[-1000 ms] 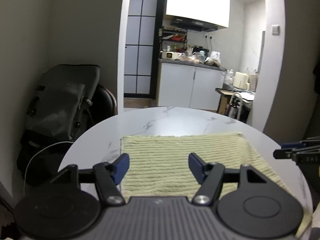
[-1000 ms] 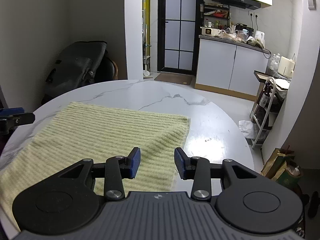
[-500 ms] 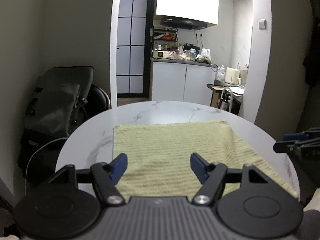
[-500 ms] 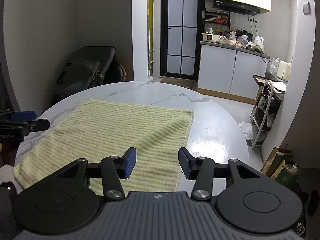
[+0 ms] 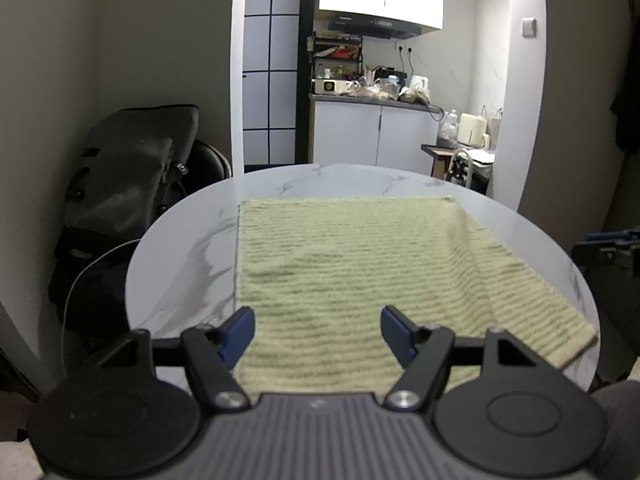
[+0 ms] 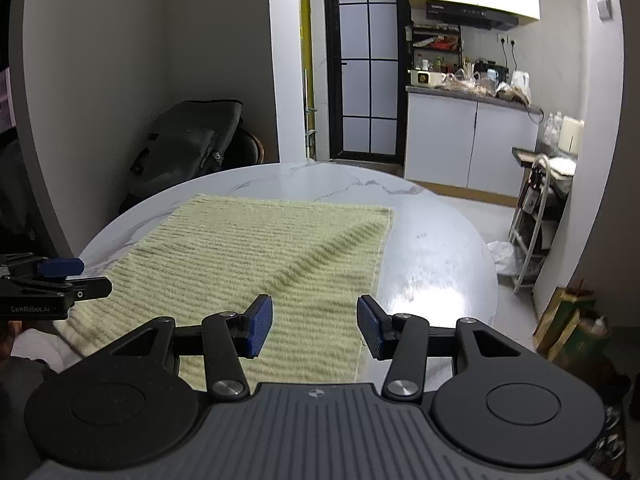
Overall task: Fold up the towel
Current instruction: 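Pull both grippers back from the flat towel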
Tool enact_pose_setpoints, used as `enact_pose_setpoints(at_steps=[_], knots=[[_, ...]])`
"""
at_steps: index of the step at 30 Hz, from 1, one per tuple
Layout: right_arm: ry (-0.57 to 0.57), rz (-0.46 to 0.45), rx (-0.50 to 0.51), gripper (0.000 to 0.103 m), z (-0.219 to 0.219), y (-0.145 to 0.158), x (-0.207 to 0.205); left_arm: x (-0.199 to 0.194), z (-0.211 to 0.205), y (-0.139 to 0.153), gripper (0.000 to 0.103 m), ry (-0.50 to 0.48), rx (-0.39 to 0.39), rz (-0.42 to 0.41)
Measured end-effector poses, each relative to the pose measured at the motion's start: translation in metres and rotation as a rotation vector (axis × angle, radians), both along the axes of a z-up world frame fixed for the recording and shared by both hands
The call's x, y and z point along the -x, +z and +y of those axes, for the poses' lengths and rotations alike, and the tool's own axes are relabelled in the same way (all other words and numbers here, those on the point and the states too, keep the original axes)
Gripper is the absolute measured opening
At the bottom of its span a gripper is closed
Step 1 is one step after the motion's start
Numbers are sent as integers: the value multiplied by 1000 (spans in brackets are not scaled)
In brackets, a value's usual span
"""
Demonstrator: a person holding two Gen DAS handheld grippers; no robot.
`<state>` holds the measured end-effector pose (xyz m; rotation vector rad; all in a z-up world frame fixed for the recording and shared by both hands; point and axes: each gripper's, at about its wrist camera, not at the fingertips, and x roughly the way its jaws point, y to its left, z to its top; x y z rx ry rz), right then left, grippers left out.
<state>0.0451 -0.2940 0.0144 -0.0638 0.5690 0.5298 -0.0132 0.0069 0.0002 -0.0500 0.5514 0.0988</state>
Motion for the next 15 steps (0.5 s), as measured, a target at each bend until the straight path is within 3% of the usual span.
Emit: enact_pose_setpoints(at_steps=[5,10,15], knots=[[-3,-19,-2,51,-4,-7,10,13,0,4,72,8,8,-15],[-15,-29,13,52,-7,-16,20,35,5,0,71,85,58,-43],[-7,-30,23,51,-11,-24,25,53,5,-1,71,82,-1,-56]])
